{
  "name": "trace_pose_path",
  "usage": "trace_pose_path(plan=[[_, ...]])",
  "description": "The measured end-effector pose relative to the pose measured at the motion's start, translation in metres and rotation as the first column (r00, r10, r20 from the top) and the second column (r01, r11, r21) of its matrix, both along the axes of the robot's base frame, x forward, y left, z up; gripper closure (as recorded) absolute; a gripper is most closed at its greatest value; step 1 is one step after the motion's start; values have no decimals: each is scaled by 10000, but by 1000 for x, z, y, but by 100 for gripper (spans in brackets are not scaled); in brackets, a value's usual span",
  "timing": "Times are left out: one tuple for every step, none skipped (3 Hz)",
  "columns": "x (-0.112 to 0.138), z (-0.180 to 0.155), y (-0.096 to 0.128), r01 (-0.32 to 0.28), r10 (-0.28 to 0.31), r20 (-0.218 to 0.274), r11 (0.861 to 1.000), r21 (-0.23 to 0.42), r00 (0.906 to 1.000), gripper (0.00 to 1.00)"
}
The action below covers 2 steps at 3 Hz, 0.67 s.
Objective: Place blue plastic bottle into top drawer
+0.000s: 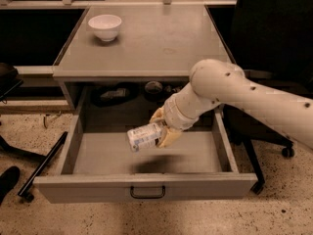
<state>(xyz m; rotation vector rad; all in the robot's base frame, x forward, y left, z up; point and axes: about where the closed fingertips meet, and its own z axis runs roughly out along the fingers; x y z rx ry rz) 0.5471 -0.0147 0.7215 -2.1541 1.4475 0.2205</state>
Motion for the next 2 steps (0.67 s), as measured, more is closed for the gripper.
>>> trace_pose_path(plan=[[42, -37, 18, 1034, -1037, 137, 9945, 175, 9945, 100], [63, -73, 24, 2005, -2005, 60, 9797, 20, 9797, 100]])
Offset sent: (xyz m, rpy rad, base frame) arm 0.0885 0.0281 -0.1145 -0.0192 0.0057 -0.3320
